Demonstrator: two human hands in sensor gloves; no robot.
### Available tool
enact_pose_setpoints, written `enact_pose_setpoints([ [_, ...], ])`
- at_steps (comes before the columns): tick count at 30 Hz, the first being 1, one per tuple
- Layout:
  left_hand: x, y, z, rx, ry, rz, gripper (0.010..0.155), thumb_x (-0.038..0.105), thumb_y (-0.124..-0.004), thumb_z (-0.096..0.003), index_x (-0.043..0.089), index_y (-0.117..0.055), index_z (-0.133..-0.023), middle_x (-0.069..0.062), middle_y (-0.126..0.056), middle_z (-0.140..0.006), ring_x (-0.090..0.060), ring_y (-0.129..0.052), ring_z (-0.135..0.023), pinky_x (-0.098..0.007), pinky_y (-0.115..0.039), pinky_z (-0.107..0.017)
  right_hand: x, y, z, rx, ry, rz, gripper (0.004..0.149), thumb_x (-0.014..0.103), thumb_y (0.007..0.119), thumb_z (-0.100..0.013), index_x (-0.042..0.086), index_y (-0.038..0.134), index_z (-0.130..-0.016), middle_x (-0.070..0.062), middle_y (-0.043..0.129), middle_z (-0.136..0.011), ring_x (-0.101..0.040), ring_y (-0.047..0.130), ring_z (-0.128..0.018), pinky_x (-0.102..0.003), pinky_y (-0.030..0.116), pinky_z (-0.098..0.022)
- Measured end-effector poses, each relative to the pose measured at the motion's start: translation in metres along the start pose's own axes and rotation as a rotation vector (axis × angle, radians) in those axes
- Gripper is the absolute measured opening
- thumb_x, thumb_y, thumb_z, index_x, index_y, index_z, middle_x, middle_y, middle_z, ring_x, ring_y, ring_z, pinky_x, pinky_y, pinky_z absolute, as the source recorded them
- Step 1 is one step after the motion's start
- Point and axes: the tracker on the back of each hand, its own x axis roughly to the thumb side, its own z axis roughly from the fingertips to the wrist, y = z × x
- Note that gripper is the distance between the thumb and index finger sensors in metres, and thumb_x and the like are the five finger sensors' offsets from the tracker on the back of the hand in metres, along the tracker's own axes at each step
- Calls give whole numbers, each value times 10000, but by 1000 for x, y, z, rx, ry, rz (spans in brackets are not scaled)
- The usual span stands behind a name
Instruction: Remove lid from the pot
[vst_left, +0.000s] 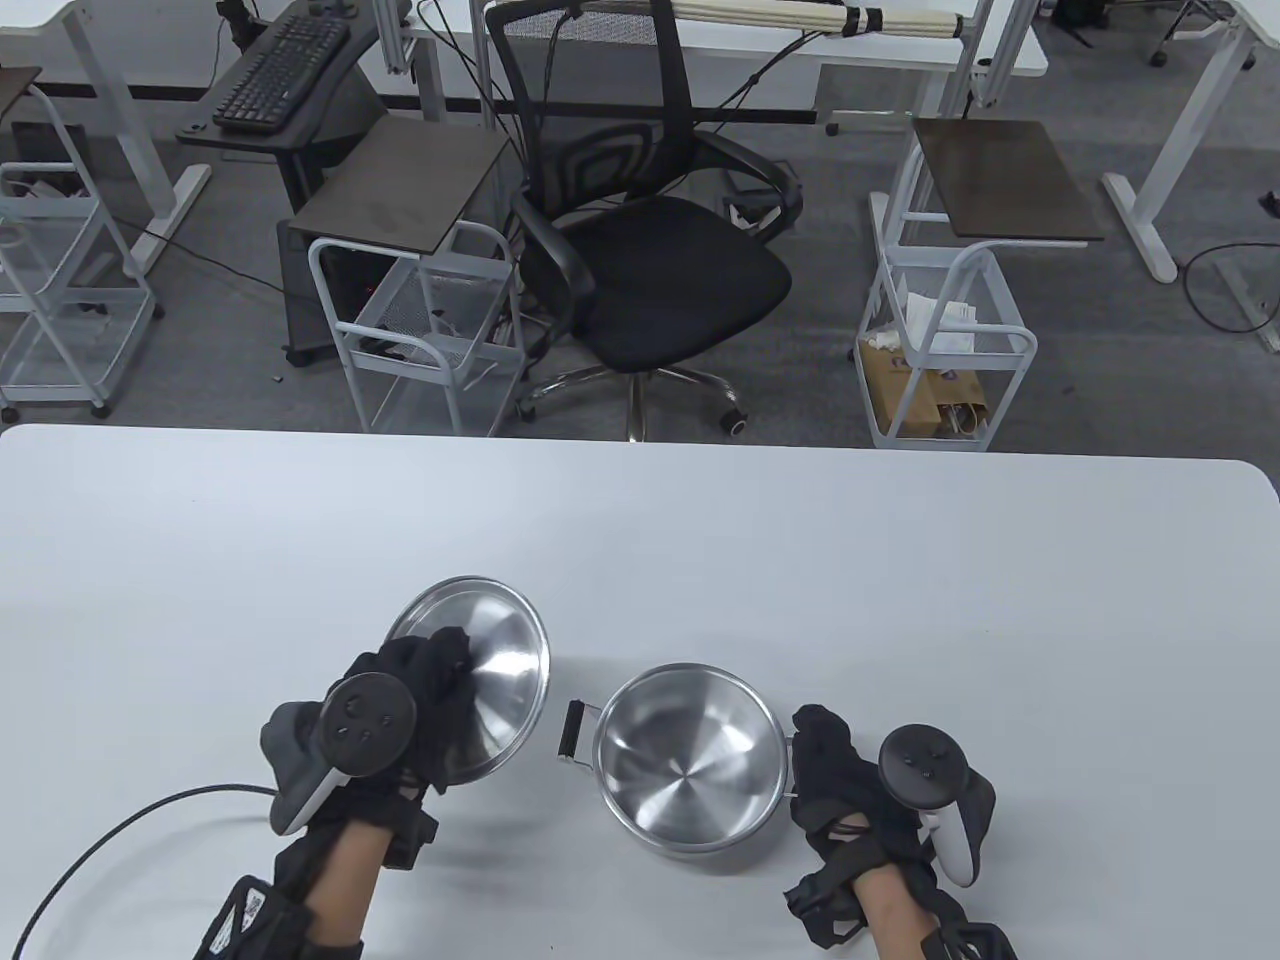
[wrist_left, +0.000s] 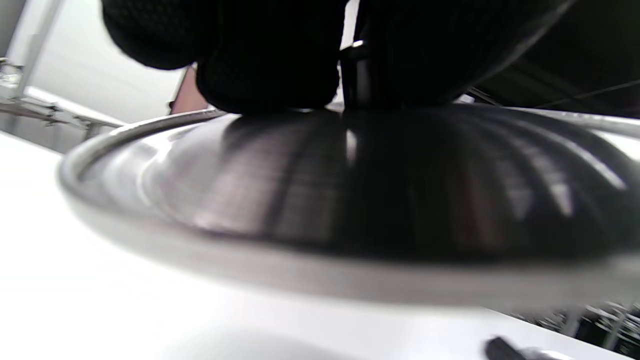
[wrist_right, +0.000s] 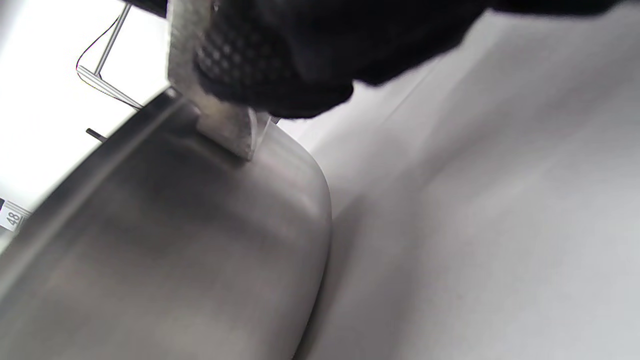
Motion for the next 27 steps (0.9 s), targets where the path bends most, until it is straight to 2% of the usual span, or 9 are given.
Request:
enact_pose_setpoints([
  [4,-30,-11,6,-26,65,-43,514,79,-1042,-272,259,-963,-747,51,-1120,-514,91,-1068,-369,-325,-848,-448,0,0,0,1,1,-3,528,404,579,-562,123,504,-1002,162,933,-463,-225,873,-102,-412,786,-142],
  [9,-51,-25,11,-64,111,-56,512,80,-1043,-272,256,-965,-746,48,-1122,-510,98,-1067,-370,-324,-848,-447,0,0,0,0,1,-2,529,405,579,-562,124,503,-1003,162,933,-463,-224,874,-102,-411,787,-141],
  [17,-61,-39,12,-131,136,-122,509,79,-1045,-272,257,-969,-743,48,-1124,-507,92,-1071,-364,-326,-849,-448,-1,0,0,1,3,-8,529,405,580,-562,124,503,-1003,161,932,-465,-223,873,-99,-409,785,-137],
  [27,-59,-54,10,-205,138,-195,507,78,-1048,-271,255,-973,-741,48,-1128,-504,89,-1074,-360,-330,-848,-449,-1,0,0,4,4,-10,530,404,582,-561,123,503,-1003,161,931,-468,-224,873,-100,-408,785,-136],
])
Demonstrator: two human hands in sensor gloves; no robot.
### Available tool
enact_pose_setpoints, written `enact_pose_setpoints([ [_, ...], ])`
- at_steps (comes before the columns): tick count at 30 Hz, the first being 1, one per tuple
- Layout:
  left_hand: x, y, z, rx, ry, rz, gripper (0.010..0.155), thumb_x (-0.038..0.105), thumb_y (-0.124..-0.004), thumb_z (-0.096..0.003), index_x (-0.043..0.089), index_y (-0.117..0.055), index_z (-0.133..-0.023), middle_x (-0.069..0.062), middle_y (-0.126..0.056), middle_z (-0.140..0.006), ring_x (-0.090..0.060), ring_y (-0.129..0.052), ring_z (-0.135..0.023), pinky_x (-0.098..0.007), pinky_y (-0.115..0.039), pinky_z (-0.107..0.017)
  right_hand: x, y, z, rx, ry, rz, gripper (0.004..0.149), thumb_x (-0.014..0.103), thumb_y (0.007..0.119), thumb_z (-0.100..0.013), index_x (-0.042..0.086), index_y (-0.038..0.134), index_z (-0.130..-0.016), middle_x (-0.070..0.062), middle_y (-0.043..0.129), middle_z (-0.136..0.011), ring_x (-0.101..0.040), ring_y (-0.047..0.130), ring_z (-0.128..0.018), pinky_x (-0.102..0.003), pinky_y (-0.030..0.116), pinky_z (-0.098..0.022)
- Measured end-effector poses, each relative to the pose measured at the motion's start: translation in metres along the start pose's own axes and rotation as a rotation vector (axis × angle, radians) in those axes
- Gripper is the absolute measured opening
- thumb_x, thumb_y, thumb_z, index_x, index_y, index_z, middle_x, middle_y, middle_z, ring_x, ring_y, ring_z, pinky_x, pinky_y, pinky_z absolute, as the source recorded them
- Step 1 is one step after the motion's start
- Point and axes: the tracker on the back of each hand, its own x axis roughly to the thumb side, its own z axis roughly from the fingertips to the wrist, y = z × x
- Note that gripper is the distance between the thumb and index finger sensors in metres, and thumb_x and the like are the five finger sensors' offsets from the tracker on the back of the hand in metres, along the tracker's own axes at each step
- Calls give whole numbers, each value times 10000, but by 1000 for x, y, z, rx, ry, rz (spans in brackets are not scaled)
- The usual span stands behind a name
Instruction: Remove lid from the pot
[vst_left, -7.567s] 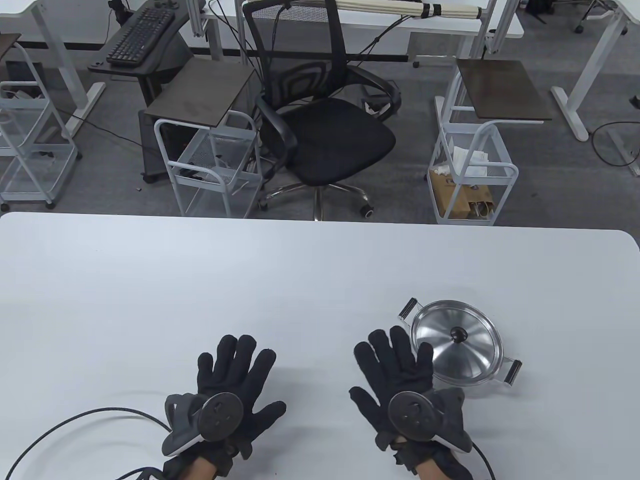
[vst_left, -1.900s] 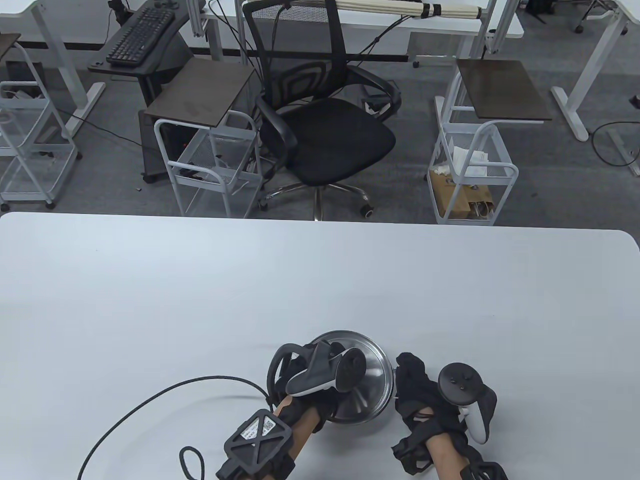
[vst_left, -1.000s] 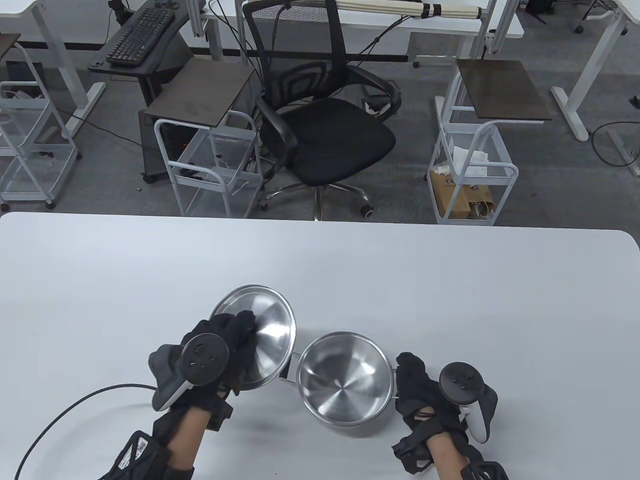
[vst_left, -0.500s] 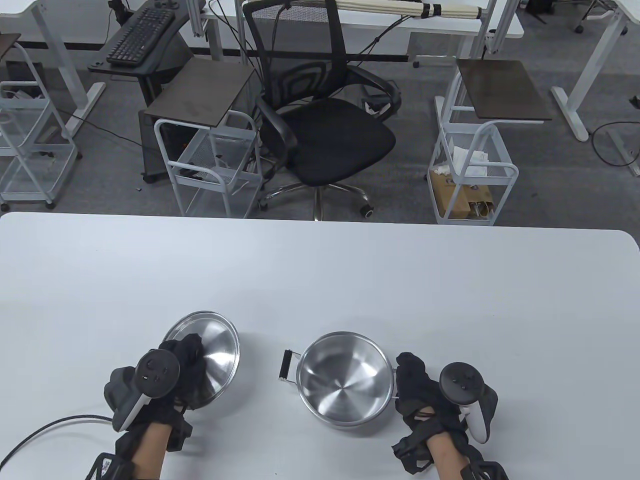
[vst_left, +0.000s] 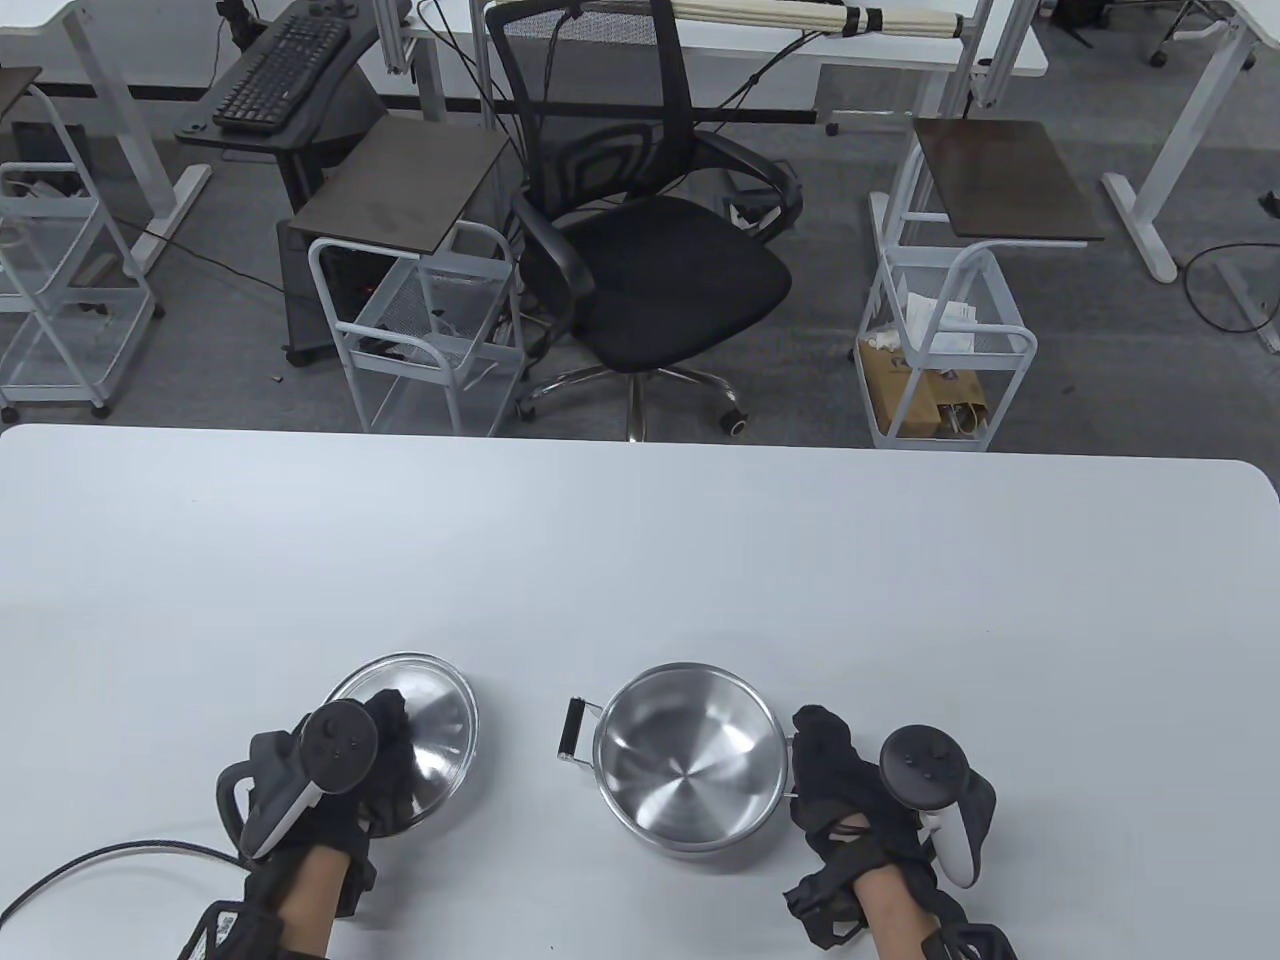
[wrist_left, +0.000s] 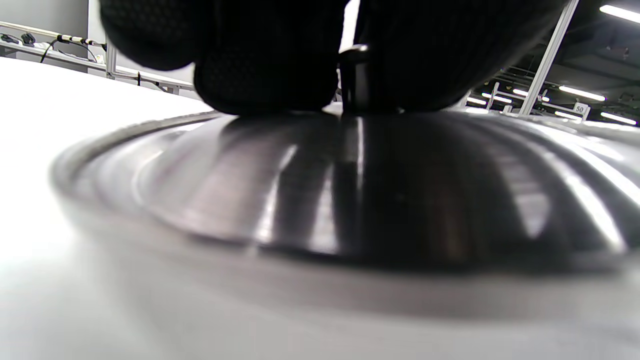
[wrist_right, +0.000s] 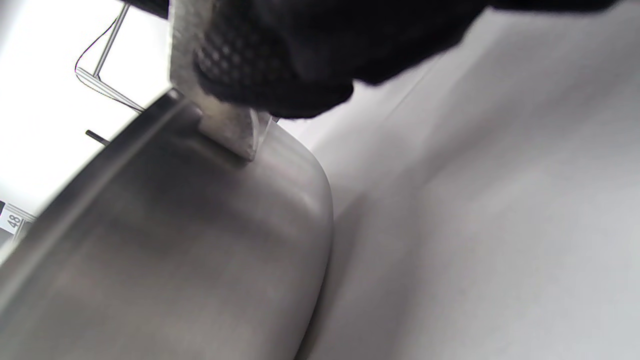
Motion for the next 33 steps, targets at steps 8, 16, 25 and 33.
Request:
enact_pose_setpoints([
  [8,3,-9,-3,-45,10,-39,508,95,-1051,-267,261,-976,-741,46,-1132,-507,82,-1078,-367,-335,-848,-450,0,0,0,2,0,0,530,404,582,-562,123,502,-1004,160,930,-472,-224,874,-101,-409,785,-138],
  [16,9,-13,-5,-71,7,-90,469,116,-1045,-309,247,-976,-755,22,-1139,-498,81,-1088,-338,-327,-851,-449,-1,0,0,4,2,-5,530,405,583,-562,124,501,-1004,159,929,-475,-225,874,-102,-410,785,-138],
  [25,18,-18,-5,-100,8,-151,440,146,-1024,-358,240,-960,-784,5,-1140,-510,85,-1094,-344,-326,-846,-461,-1,0,0,8,-4,-6,536,410,583,-564,134,486,-1013,164,936,-493,-238,885,-135,-417,785,-160],
  [33,14,-6,6,-17,28,66,561,513,-816,-463,309,-759,-983,-94,-933,-940,-254,-1029,-685,-479,-806,-526,-11,-25,4,-130,5,18,606,479,592,-546,156,474,-1046,-168,837,-842,-447,891,-571,-584,732,-461],
])
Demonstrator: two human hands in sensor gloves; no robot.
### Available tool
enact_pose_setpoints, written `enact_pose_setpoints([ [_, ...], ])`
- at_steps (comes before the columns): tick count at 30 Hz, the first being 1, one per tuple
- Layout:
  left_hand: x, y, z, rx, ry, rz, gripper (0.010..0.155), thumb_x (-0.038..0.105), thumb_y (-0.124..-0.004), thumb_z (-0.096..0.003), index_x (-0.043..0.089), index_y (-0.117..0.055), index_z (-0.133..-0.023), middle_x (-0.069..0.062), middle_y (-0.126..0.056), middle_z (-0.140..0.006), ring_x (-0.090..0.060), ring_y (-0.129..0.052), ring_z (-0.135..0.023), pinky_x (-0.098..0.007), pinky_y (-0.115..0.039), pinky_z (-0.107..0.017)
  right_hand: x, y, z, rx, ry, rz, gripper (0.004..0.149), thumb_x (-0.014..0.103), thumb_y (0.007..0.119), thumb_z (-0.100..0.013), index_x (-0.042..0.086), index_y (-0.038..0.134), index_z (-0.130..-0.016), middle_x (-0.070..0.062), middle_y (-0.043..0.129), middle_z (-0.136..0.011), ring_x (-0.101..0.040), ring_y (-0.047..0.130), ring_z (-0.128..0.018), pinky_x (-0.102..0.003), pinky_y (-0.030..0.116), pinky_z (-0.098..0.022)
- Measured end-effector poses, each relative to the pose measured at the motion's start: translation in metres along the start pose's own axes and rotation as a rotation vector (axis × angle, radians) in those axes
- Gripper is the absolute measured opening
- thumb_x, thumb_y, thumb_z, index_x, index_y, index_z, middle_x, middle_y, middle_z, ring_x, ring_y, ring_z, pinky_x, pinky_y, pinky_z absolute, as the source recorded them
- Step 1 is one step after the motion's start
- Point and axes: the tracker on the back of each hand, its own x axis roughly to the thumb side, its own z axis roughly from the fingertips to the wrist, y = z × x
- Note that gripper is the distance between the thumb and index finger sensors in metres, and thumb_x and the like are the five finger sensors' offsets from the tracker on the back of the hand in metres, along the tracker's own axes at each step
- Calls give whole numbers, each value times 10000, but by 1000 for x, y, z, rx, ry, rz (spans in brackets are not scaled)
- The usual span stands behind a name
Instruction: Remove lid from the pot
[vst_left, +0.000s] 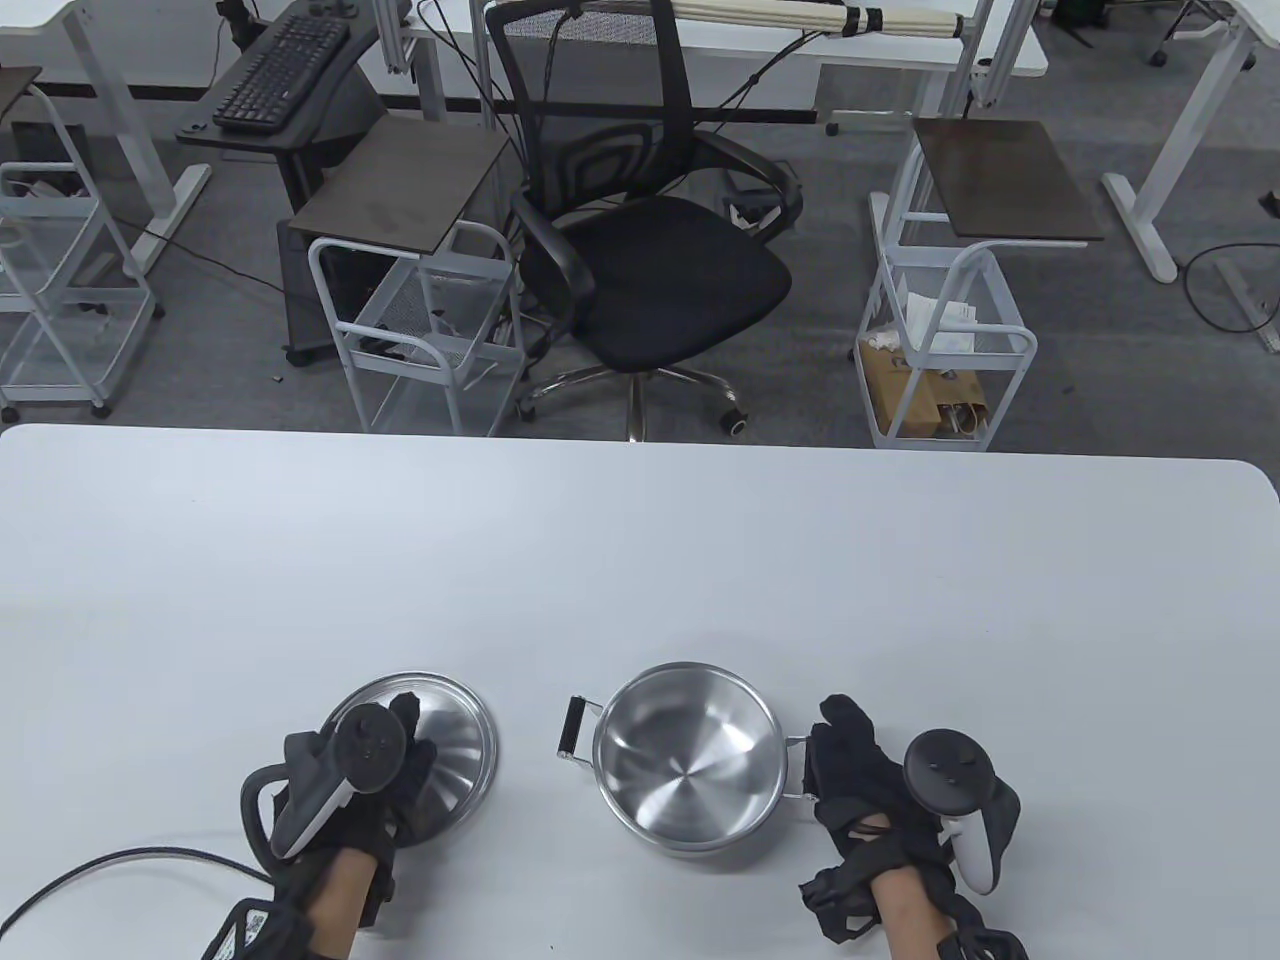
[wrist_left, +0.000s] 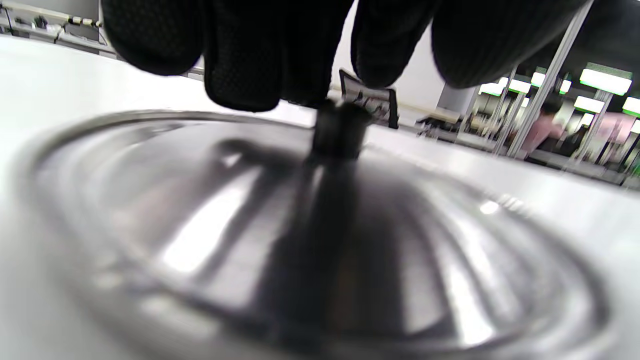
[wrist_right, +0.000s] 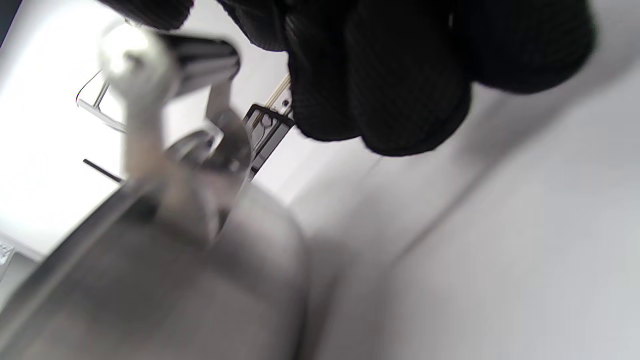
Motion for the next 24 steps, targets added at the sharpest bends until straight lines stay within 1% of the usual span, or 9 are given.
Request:
enact_pose_setpoints([
  [2,2,7,5,53,-28,108,600,560,-770,-469,331,-703,-1020,-100,-837,-1035,-347,-914,-824,-549,-760,-562,2,-11,1,-47,-34,70,606,482,595,-546,176,477,-1055,-183,729,-973,-501,808,-755,-660,642,-582],
  [4,8,15,11,115,-77,213,630,587,-745,-472,352,-648,-1049,-89,-761,-1096,-377,-814,-918,-590,-707,-602,10,-20,5,-87,-99,125,606,485,599,-544,194,477,-1062,-176,627,-1056,-522,706,-882,-702,552,-646],
  [6,16,24,19,163,-151,283,646,606,-726,-474,370,-614,-1064,-73,-697,-1142,-375,-739,-987,-610,-664,-639,26,-29,12,-111,-192,174,607,490,600,-545,208,476,-1069,-163,552,-1103,-518,612,-964,-724,473,-681],
  [9,30,34,31,219,-249,333,670,630,-710,-475,397,-563,-1085,-47,-613,-1192,-365,-641,-1058,-628,-596,-690,50,-35,24,-132,-328,211,615,502,601,-545,228,460,-1077,-127,504,-1140,-499,513,-1034,-735,385,-712],
  [12,46,40,43,242,-361,338,686,649,-691,-480,422,-511,-1102,-27,-537,-1227,-354,-545,-1109,-643,-492,-742,70,-33,42,-139,-447,230,633,519,599,-544,241,430,-1087,-101,458,-1168,-478,415,-1084,-737,301,-727],
  [16,63,41,57,237,-453,339,685,646,-670,-488,445,-466,-1111,-2,-443,-1253,-341,-436,-1147,-649,-387,-769,77,-18,59,-102,-534,250,643,521,601,-543,250,407,-1092,-88,425,-1181,-457,324,-1109,-735,241,-726],
  [18,68,38,62,239,-485,317,701,668,-656,-484,457,-437,-1115,9,-402,-1262,-335,-391,-1159,-649,-347,-774,76,-8,62,-74,-567,325,660,536,599,-538,262,377,-1096,-75,385,-1191,-443,265,-1119,-735,206,-723],
  [21,73,32,64,217,-508,246,784,771,-626,-454,474,-357,-1127,28,-309,-1275,-336,-289,-1172,-652,-272,-774,74,4,61,-43,-589,463,697,578,588,-525,294,311,-1098,-53,283,-1201,-427,168,-1119,-733,151,-715],
  [24,74,26,62,183,-515,159,834,836,-589,-436,484,-292,-1132,36,-241,-1278,-333,-219,-1175,-653,-228,-771,74,13,58,-14,-595,577,718,602,585,-517,303,284,-1097,-44,252,-1202,-418,144,-1118,-732,136,-713],
])
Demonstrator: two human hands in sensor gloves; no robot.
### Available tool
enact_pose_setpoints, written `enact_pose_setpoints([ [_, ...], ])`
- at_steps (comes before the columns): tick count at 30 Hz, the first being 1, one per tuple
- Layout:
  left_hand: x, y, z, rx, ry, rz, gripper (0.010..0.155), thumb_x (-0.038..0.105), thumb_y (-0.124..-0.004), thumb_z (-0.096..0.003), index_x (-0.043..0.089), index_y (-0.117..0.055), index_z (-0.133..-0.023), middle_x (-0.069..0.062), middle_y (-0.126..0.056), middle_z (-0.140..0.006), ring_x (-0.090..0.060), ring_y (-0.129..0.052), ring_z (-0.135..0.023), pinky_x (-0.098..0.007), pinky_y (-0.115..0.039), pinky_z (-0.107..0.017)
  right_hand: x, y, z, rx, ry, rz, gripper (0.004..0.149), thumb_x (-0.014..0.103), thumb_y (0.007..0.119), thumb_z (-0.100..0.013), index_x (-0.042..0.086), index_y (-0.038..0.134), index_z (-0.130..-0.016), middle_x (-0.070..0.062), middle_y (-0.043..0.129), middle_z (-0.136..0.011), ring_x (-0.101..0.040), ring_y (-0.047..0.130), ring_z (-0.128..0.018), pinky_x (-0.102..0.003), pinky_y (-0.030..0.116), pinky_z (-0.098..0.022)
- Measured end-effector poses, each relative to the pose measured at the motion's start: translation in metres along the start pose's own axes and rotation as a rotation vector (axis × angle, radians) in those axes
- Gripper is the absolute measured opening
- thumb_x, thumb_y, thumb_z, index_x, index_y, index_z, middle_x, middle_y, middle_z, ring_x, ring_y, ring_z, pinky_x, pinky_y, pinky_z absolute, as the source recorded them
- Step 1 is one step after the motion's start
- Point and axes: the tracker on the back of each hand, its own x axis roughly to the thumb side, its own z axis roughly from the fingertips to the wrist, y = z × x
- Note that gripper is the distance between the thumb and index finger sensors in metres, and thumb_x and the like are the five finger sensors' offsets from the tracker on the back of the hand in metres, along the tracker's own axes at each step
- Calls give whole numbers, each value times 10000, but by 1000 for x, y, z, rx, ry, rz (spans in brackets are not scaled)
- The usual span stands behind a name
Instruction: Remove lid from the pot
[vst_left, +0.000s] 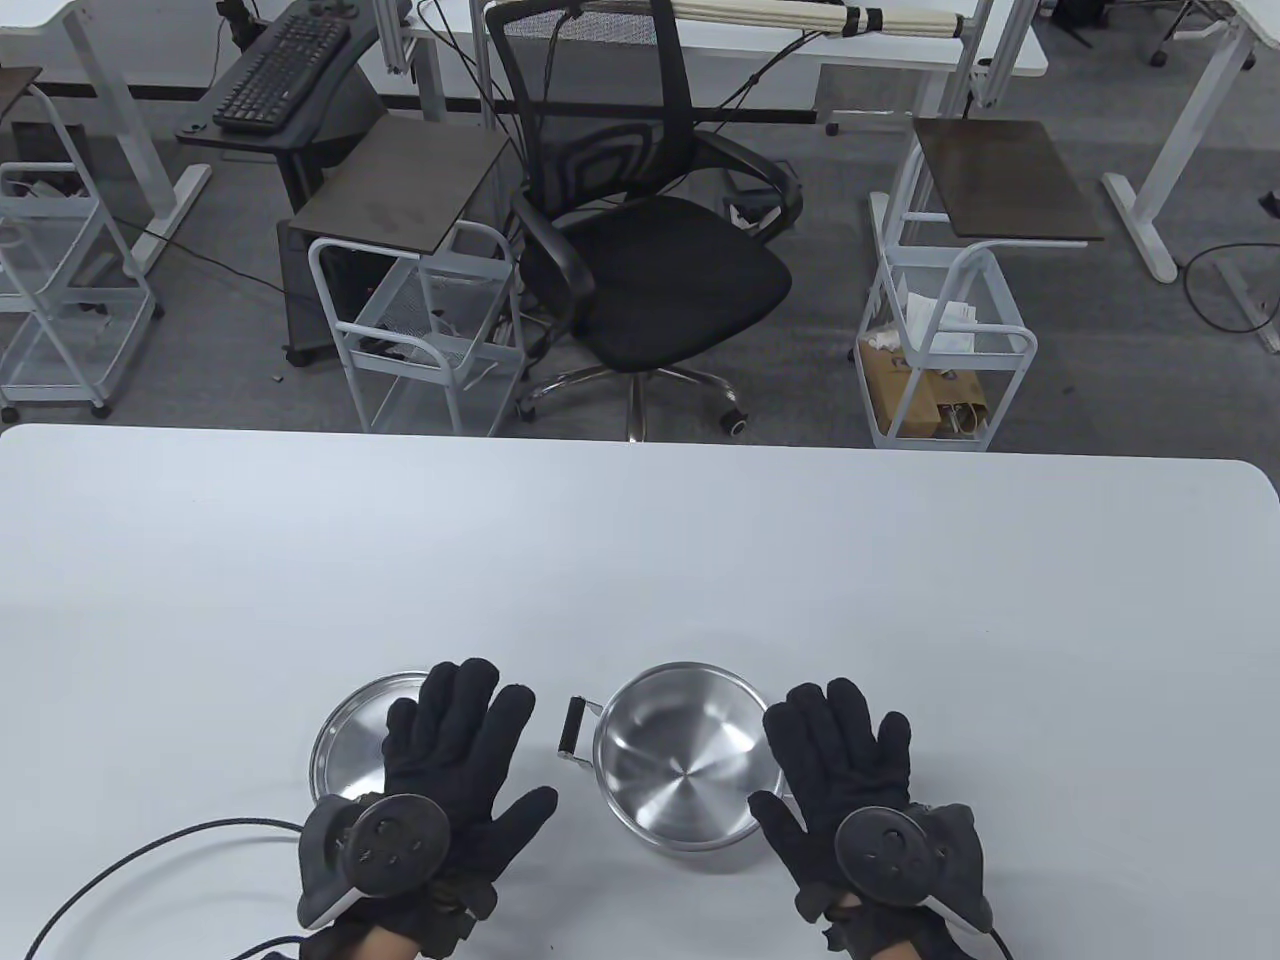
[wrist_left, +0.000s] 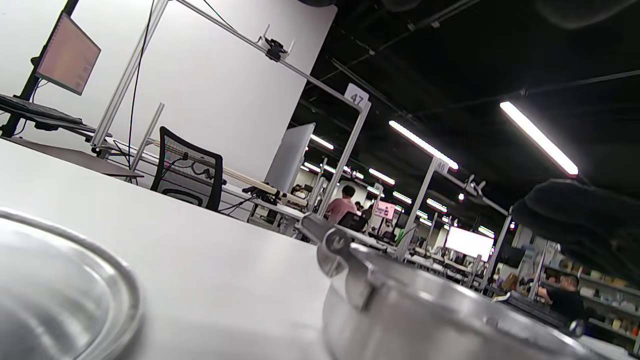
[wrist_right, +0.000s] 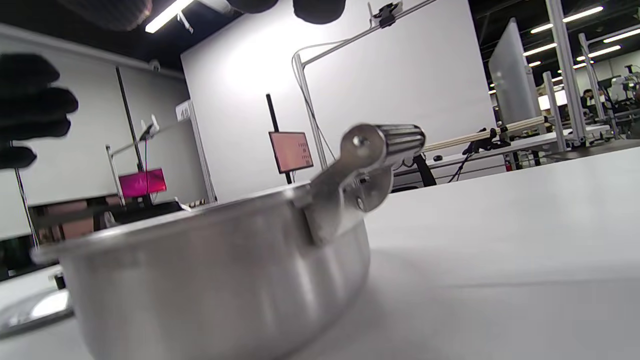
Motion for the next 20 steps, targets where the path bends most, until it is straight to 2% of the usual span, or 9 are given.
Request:
enact_pose_setpoints([
  [6,-5,-7,-1,-35,17,-69,845,846,-592,-432,486,-282,-1131,31,-237,-1277,-332,-213,-1176,-660,-230,-769,3,8,-3,48,-1,-6,711,592,603,-517,292,324,-1098,-60,283,-1199,-445,192,-1115,-742,158,-712],
  [20,-5,-9,-1,-34,35,-58,830,825,-609,-437,487,-300,-1129,27,-252,-1275,-330,-237,-1175,-664,-245,-768,-1,8,-2,54,18,-59,698,573,611,-521,281,348,-1097,-78,325,-1195,-462,235,-1111,-754,198,-713],
])
